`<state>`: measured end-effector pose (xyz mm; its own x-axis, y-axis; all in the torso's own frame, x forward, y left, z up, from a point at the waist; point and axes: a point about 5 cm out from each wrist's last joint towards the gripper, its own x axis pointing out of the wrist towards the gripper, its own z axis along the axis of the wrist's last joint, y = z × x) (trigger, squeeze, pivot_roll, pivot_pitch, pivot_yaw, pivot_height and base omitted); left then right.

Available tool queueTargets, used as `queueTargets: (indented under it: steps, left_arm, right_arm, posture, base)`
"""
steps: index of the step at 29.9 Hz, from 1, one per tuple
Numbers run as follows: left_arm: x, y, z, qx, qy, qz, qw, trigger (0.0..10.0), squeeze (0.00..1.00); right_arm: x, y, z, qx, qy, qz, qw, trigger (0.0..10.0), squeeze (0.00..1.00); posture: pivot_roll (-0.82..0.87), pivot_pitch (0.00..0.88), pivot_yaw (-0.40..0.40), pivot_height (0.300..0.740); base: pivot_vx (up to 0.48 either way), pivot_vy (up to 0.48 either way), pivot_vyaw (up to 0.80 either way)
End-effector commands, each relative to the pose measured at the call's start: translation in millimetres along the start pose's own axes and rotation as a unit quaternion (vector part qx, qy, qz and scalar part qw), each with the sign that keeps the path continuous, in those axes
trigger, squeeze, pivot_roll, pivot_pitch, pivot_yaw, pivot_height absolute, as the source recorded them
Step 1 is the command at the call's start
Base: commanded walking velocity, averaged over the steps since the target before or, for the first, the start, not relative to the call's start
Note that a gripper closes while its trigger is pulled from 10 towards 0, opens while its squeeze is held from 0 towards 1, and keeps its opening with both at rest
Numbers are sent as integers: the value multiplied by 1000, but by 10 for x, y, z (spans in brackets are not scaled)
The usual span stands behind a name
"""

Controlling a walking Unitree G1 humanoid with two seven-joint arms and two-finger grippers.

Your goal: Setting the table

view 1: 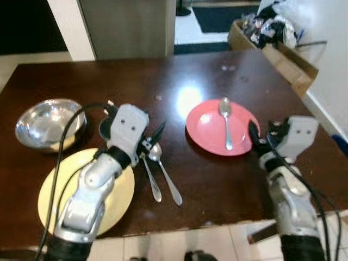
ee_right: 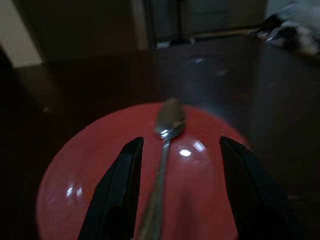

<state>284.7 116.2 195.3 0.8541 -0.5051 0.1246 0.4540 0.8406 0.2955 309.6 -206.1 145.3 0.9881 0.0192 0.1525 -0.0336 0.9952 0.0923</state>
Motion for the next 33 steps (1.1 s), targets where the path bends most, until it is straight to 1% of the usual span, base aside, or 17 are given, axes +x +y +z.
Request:
queueTargets:
  steps: [1,3,5,7,9,11,12,13,15,16,18,19,20,21,24,28,33]
  left_arm:
    - [-19,-58,48,-6,4,-38,999,10000,0]
    - [-27,-57,105,-2,3,-63,998,10000,0]
    - [-27,-41,144,1,0,-69,998,10000,0]
    - [-18,9,214,4,-6,-74,997,10000,0]
    - [-12,30,238,5,-9,-73,997,10000,0]
    - [8,63,292,8,-12,-79,997,10000,0]
    - [8,63,292,8,-12,-79,997,10000,0]
    - [33,70,327,20,-15,-95,995,10000,0]
    - [115,94,352,59,-3,-138,989,10000,0]
    - [132,101,359,67,2,-152,986,10000,0]
    - [132,101,359,67,2,-152,986,10000,0]
    - [165,101,357,69,12,-169,983,10000,0]
    - [197,85,371,62,18,-188,980,10000,0]
    - [197,85,371,62,18,-188,980,10000,0]
    - [264,-26,431,53,25,-234,970,10000,0]
    - [248,-99,475,60,22,-253,965,10000,0]
    - [231,-119,504,53,19,-257,965,10000,0]
  right_arm:
    - [-13,-16,-63,-3,18,4,1000,10000,0]
    - [23,-9,-88,-5,30,11,999,10000,0]
    - [50,-11,-99,-7,35,12,999,10000,0]
    - [136,-21,-148,-9,59,8,998,10000,0]
    - [174,-26,-149,-14,59,6,998,10000,0]
    - [276,-35,-158,-8,70,-1,998,10000,0]
    - [276,-35,-158,-8,70,-1,998,10000,0]
    - [347,-37,-150,6,74,-4,997,10000,0]
    - [492,-28,-129,28,84,-9,996,10000,0]
    - [529,-18,-120,35,86,-8,996,10000,0]
    - [529,-18,-120,35,86,-8,996,10000,0]
    - [568,-9,-122,35,95,-7,995,10000,0]
    - [600,1,-126,32,105,-5,994,10000,0]
    - [600,1,-126,32,105,-5,994,10000,0]
    - [654,-29,-156,16,134,-7,991,10000,0]
    - [671,-69,-216,7,166,-12,986,10000,0]
    - [699,-78,-222,14,173,-10,985,10000,0]
  posture:
    - [-100,47,61,740]
    - [-97,50,62,740]
    - [-93,53,63,740]
    - [-83,60,66,740]
    - [-80,61,67,740]
    - [-67,69,67,740]
    - [-67,69,67,740]
    - [-51,76,63,740]
    - [-21,87,62,740]
    - [-21,87,62,740]
    - [-21,87,62,740]
    - [-17,90,65,740]
    - [-8,101,72,740]
    - [-8,101,72,740]
    - [8,121,82,740]
    - [20,138,84,740]
    - [30,148,82,740]
  base:
    - [0,0,0]
    - [0,0,0]
    - [0,0,0]
    - [0,0,0]
    - [0,0,0]
    - [0,0,0]
    - [0,0,0]
    - [0,0,0]
    - [0,0,0]
    - [0,0,0]
    - [0,0,0]
    - [0,0,0]
    - [0,0,0]
    - [0,0,0]
    - [0,0,0]
    - [0,0,0]
    - [0,0,0]
